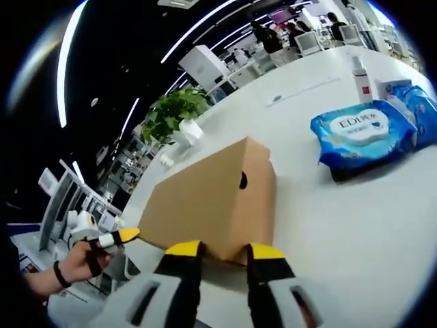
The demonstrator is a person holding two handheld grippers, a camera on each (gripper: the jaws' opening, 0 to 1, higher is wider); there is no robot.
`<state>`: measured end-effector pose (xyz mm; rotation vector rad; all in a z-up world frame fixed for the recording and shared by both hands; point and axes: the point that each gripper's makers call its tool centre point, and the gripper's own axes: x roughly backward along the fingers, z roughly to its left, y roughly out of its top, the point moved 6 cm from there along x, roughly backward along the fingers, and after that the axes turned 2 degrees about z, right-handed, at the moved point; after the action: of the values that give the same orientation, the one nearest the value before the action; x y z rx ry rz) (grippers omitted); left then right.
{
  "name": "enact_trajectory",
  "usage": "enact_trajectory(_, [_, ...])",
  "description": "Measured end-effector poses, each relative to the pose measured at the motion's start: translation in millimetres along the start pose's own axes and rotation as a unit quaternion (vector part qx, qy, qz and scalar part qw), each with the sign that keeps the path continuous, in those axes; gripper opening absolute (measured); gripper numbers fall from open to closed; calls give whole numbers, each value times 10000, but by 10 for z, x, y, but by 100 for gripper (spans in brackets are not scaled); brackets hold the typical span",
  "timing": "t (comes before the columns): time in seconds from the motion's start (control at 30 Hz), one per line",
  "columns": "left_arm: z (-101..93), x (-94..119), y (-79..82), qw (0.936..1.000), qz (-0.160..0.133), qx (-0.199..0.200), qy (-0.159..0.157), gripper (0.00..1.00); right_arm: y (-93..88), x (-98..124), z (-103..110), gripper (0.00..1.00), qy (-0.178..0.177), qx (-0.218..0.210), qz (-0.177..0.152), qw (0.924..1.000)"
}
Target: Operate the shoe box by opening the lid, removing the specified soft item, and placing it in the target area until the item is outside and the box remains undamaged.
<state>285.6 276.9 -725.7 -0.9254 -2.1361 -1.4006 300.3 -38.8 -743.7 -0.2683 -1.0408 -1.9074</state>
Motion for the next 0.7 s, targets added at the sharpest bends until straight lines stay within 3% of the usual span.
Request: enact_trajectory(0.7, [-503, -777, 473, 9999, -138, -11, -72, 32, 854, -140, -545, 19, -671, 154, -425, 9967])
